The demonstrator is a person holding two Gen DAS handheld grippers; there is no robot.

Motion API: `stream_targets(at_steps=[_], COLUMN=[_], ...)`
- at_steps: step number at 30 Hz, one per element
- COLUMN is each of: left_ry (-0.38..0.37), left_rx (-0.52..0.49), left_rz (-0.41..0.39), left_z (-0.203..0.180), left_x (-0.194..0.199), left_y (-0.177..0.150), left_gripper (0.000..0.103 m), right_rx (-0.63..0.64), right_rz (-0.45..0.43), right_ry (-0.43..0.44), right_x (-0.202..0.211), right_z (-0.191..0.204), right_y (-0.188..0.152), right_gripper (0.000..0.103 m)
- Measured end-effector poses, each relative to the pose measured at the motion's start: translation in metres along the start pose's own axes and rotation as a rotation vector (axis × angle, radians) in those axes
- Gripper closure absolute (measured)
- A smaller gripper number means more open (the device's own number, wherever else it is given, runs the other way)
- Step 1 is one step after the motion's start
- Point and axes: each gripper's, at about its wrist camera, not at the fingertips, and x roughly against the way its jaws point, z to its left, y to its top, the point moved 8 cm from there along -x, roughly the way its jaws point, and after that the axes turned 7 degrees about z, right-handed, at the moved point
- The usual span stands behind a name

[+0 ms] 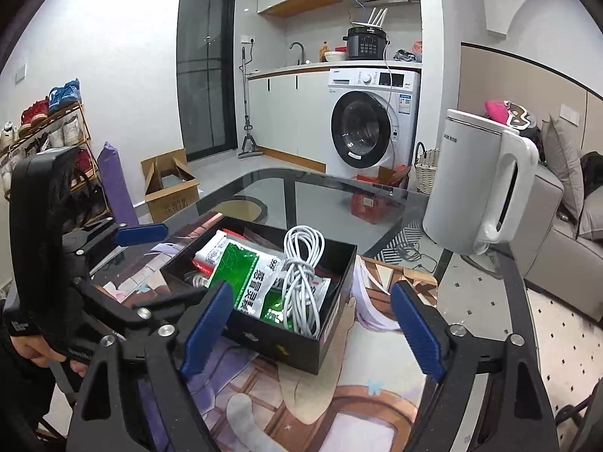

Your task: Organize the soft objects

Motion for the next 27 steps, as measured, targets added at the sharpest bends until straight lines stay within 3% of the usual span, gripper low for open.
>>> stream_targets(at_steps=[7,27], left_ry=[0.039,0.078], left_rx=[0.033,0.056], left_rz=[-0.053,-0.125], left_z=[0.012,0.018], left_x=[0.016,0.018], left_y=[-0.010,-0.026], left_gripper=[0.000,0.000], right_rx=[-0.009,-0.012], right_rz=[-0.015,-0.077], right_ry=[0.012,-0.030], right_x=[0.006,-0.005], right_z=[0.010,0.020], right_y=[-0.016,-0.039], right_gripper=[0.001,0.001])
